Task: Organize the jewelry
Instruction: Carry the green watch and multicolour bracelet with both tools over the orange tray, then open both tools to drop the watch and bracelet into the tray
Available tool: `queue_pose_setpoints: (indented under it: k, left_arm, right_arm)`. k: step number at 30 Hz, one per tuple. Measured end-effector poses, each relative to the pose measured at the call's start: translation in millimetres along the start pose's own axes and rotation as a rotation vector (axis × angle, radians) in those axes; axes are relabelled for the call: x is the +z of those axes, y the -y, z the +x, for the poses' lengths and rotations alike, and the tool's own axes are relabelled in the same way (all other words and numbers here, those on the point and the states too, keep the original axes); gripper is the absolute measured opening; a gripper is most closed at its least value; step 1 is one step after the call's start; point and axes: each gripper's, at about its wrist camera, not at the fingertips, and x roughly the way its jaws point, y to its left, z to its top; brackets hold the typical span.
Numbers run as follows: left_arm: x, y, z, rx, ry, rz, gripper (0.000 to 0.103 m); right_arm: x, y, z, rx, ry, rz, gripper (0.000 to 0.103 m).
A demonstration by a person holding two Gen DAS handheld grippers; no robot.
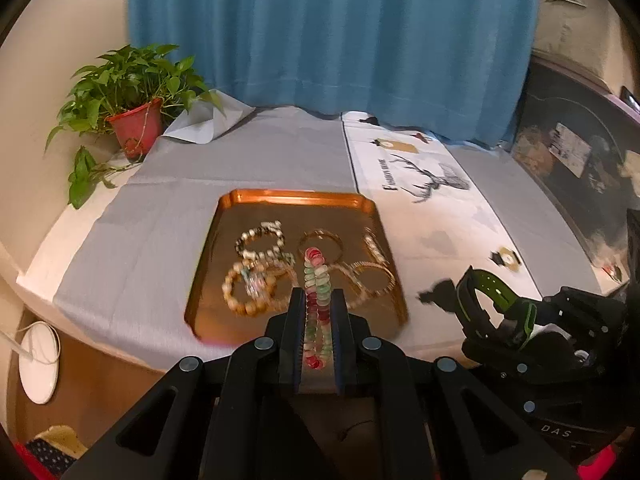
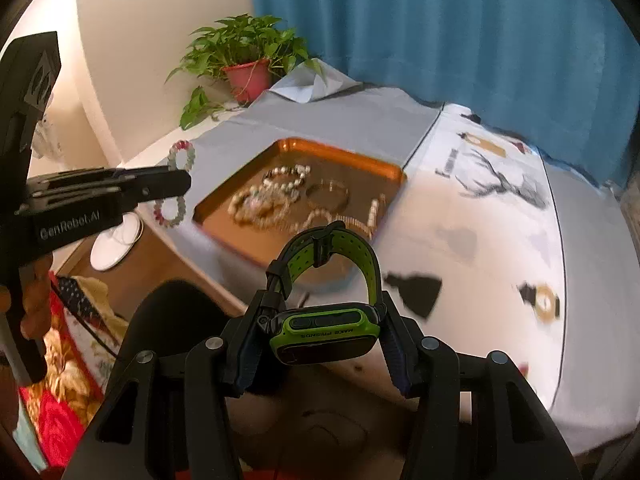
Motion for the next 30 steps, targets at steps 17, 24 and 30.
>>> queue_pose_setpoints:
  k: [17, 24, 30]
  left_arm:
    - [53, -41, 119, 0.031, -0.072, -0.009, 0.010]
    - [55, -48, 153, 0.053, -0.108, -0.003, 0.010]
    - [64, -60, 156, 0.122, -0.050, -0.047, 0.097]
  right_arm:
    - [86, 15, 138, 0.008, -0.047, 0.011, 0.053]
    - [90, 23, 175, -0.008, -0.078, 0.017, 0.053]
    - [99, 30, 192, -0.012, -0.079, 0.012, 0.080]
